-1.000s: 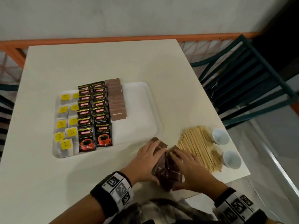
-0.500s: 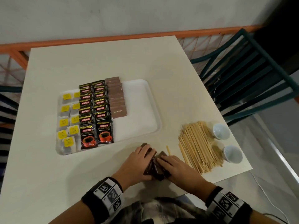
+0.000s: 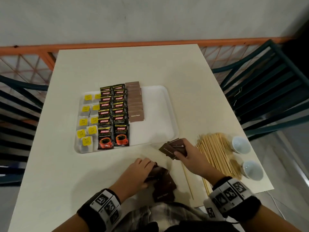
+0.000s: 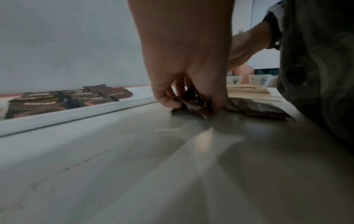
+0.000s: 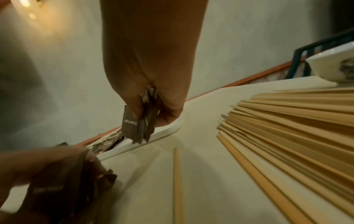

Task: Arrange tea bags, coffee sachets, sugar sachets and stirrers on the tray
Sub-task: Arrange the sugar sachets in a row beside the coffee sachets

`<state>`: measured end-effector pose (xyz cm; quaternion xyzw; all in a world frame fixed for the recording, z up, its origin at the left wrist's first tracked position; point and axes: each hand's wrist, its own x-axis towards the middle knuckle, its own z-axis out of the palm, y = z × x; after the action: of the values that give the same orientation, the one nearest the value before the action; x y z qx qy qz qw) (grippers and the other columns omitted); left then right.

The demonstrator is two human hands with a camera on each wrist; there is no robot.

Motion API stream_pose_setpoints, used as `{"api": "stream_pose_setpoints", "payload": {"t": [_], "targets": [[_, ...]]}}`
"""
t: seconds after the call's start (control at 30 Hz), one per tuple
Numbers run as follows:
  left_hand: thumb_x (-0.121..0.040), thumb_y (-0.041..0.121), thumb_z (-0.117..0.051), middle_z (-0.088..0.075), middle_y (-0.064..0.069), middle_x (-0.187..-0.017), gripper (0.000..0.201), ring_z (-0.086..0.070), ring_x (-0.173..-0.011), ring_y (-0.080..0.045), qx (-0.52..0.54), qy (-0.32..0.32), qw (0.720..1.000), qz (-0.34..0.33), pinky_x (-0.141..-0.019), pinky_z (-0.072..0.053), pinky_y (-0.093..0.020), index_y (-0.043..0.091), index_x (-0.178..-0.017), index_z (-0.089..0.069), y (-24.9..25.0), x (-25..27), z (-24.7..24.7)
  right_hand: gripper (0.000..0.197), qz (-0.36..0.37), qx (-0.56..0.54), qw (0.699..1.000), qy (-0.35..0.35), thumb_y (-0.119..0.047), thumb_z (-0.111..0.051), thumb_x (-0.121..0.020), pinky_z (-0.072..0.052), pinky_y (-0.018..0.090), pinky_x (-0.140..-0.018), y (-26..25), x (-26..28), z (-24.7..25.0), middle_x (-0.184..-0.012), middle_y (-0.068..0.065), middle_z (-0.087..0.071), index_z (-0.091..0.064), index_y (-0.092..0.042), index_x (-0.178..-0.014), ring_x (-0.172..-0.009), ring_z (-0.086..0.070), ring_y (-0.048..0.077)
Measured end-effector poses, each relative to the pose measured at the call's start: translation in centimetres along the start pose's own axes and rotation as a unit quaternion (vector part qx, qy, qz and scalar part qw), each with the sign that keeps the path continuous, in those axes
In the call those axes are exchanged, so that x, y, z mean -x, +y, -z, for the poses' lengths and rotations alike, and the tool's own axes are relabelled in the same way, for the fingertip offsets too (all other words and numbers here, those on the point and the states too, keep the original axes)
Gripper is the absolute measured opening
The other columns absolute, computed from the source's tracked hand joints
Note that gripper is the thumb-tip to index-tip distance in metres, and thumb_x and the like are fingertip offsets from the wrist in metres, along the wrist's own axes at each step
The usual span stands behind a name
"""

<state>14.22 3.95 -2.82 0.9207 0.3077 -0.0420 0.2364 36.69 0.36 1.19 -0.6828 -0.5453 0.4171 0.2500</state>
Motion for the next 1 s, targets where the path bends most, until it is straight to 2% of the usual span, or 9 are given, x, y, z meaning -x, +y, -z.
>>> {"api": "stream_pose_setpoints", "payload": {"t": [0.03, 0.1, 0.2, 0.4, 0.53, 0.67, 0.73, 0.87, 1.0], "targets": [[-0.064, 0.030, -0.075, -0.058, 0.003, -0.110, 0.063, -0.057, -0.091, -0.016, 0.035, -0.004, 0.999, 0.017, -0.078, -0.053, -0.025, 0.019, -0.118, -0.046, 0.1, 0.0, 0.3, 0.030, -0.019, -0.043, 0.999, -0.010, -0.008, -0.055, -0.090, -0.054, 0.029, -0.089, 0.0, -0.2, 0.2, -0.104, -0.008, -0.063, -0.045, -0.025, -0.112, -0.100, -0.063, 0.013], [-0.081, 0.017, -0.059, -0.050, 0.001, -0.120, 0.044, -0.049, -0.107, -0.019, 0.106, -0.005, 0.992, 0.074, -0.092, -0.039, -0.022, 0.015, -0.123, -0.047, 0.0, -0.2, 0.7, 0.031, -0.063, -0.139, 0.986, -0.068, -0.002, -0.053, -0.090, -0.055, 0.030, -0.086, -0.8, 0.0, 0.7, -0.106, -0.005, -0.063, -0.046, -0.021, -0.113, -0.103, -0.062, 0.016], [-0.082, 0.012, -0.056, -0.055, -0.004, -0.114, 0.036, -0.051, -0.106, -0.018, 0.170, 0.004, 0.977, 0.125, -0.086, -0.036, -0.020, 0.013, -0.117, -0.053, -0.8, -0.3, 0.8, 0.033, -0.086, -0.168, 0.962, -0.196, 0.000, -0.051, -0.089, -0.055, 0.022, -0.078, -2.2, 0.8, 1.3, -0.110, 0.007, -0.062, -0.047, -0.015, -0.118, -0.100, -0.062, 0.016], [-0.081, 0.013, -0.064, -0.050, 0.008, -0.088, 0.027, -0.049, -0.083, -0.009, 0.243, 0.026, 0.958, 0.153, -0.066, -0.034, -0.007, 0.017, -0.107, -0.056, -2.0, 0.3, 1.7, 0.043, 0.011, 0.184, 0.904, -0.385, -0.015, -0.055, -0.088, -0.046, 0.028, -0.095, -2.9, 1.7, -2.0, -0.127, 0.006, -0.040, -0.039, -0.013, -0.128, -0.109, -0.049, 0.019], [-0.081, 0.014, -0.066, -0.051, 0.011, -0.086, 0.027, -0.051, -0.077, -0.005, 0.270, 0.013, 0.946, 0.180, -0.063, -0.037, -0.010, 0.022, -0.102, -0.050, -2.6, 0.7, 2.7, 0.056, 0.115, 0.378, 0.856, -0.334, -0.033, -0.060, -0.083, -0.036, 0.045, -0.105, -1.3, 2.1, -4.4, -0.136, 0.009, -0.028, -0.034, -0.020, -0.131, -0.121, -0.032, 0.029], [-0.084, 0.022, -0.064, -0.034, -0.004, -0.121, 0.058, -0.046, -0.107, -0.018, 0.205, -0.069, 0.956, 0.199, -0.094, -0.042, -0.024, 0.020, -0.134, -0.035, -2.2, 0.9, 2.5, 0.068, 0.131, 0.406, 0.862, -0.274, -0.038, -0.065, -0.079, -0.034, 0.045, -0.103, -0.9, 2.5, -5.5, -0.139, 0.011, -0.026, -0.029, -0.019, -0.133, -0.124, -0.029, 0.031], [-0.082, 0.026, -0.066, -0.025, -0.005, -0.132, 0.069, -0.039, -0.117, -0.022, 0.151, -0.084, 0.961, 0.215, -0.102, -0.039, -0.032, 0.023, -0.138, -0.028, -1.8, 1.1, 2.1, 0.070, 0.104, 0.384, 0.875, -0.274, -0.033, -0.066, -0.079, -0.036, 0.041, -0.103, -1.2, 2.4, -5.7, -0.138, 0.011, -0.030, -0.028, -0.017, -0.135, -0.124, -0.032, 0.028], [-0.081, 0.026, -0.066, -0.030, -0.005, -0.131, 0.058, -0.039, -0.114, -0.020, 0.056, -0.057, 0.971, 0.225, -0.097, -0.041, -0.031, 0.019, -0.129, -0.035, -0.8, 0.8, 1.5, 0.056, 0.061, 0.367, 0.873, -0.314, -0.028, -0.063, -0.084, -0.038, 0.037, -0.101, -1.2, 1.9, -5.7, -0.133, 0.013, -0.040, -0.037, -0.009, -0.130, -0.118, -0.040, 0.028], [-0.083, 0.018, -0.063, -0.049, -0.004, -0.121, 0.042, -0.048, -0.108, -0.018, 0.119, -0.058, 0.965, 0.227, -0.090, -0.041, -0.026, 0.016, -0.120, -0.043, -0.5, 0.6, 1.2, 0.039, 0.085, 0.369, 0.864, -0.333, -0.031, -0.056, -0.088, -0.039, 0.035, -0.096, -0.9, 1.8, -5.9, -0.124, 0.014, -0.046, -0.049, -0.008, -0.119, -0.112, -0.044, 0.028]]}}
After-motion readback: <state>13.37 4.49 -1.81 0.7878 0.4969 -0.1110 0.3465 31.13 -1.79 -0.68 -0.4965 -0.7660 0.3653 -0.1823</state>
